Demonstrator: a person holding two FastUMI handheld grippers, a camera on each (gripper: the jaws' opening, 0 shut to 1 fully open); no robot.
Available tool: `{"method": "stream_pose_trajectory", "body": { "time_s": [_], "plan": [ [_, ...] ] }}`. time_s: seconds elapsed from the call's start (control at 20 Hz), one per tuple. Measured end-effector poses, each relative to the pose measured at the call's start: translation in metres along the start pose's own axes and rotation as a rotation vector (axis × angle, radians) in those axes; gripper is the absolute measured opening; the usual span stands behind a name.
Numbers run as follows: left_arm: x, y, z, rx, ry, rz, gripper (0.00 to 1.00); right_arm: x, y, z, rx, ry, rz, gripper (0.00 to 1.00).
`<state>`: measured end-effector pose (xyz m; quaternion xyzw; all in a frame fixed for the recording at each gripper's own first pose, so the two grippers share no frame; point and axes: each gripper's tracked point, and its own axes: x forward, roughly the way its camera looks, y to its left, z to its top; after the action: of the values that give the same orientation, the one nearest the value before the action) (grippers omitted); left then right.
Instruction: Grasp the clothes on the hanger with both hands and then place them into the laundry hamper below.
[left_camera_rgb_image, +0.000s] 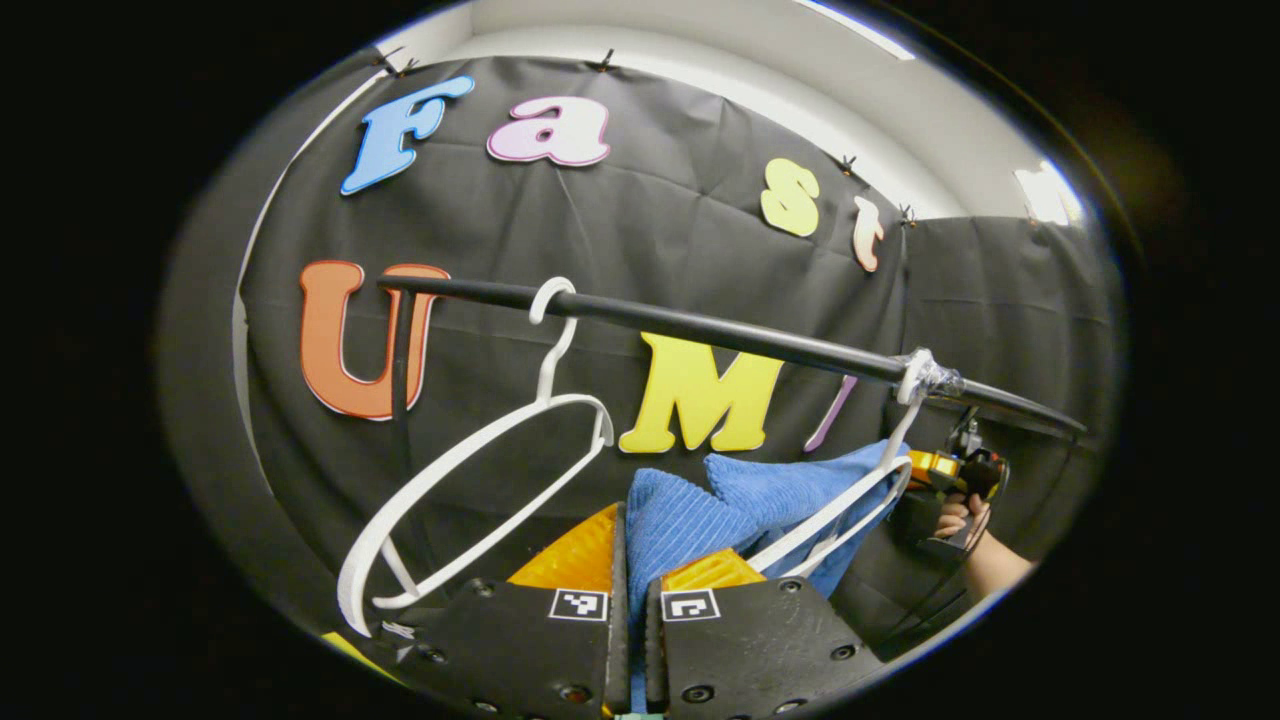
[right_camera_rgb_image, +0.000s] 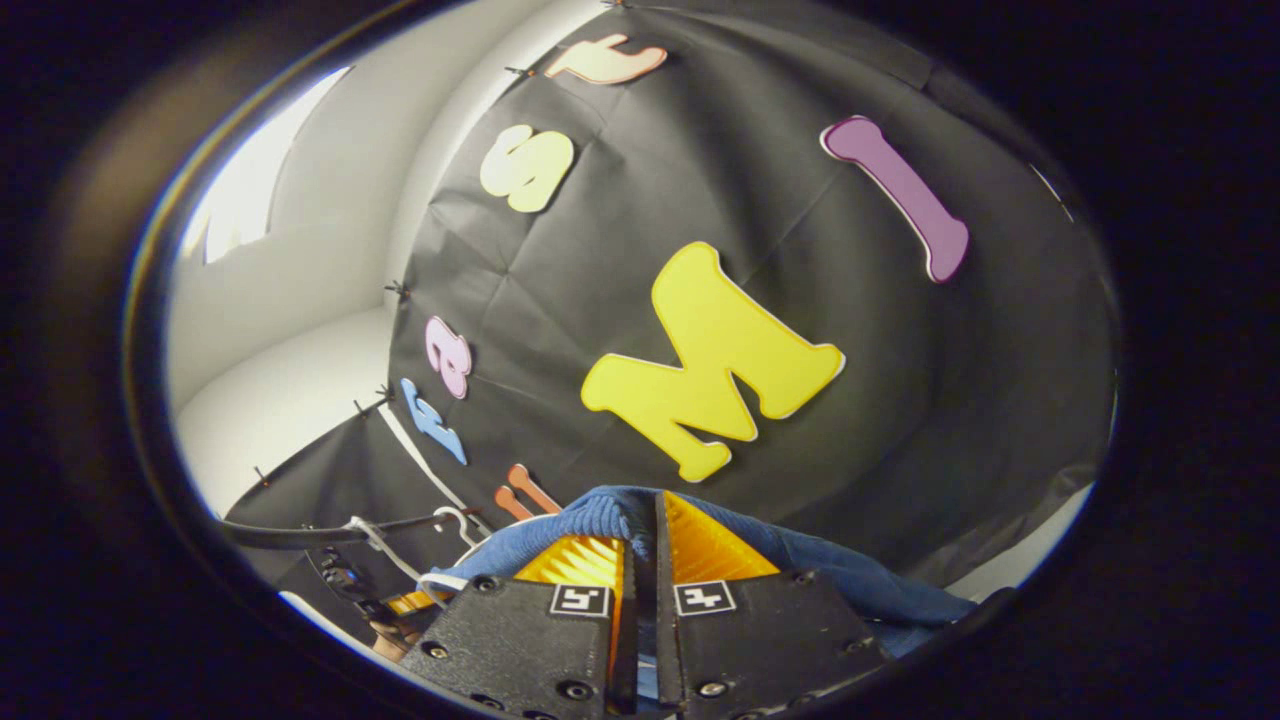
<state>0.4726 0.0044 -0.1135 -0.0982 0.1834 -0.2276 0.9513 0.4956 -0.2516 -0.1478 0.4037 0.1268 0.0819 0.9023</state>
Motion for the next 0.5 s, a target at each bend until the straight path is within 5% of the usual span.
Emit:
{"method": "stream_pose_trajectory", "body": {
  "time_s": [0.5],
  "plan": [
    [-0.004, 0.023, -0.029, -0.094, 0.072, -0.055, 0.06, 0.014, -0.044, -0.065, 0.104, 0.175, -0.043, 0.10]
  ]
}}
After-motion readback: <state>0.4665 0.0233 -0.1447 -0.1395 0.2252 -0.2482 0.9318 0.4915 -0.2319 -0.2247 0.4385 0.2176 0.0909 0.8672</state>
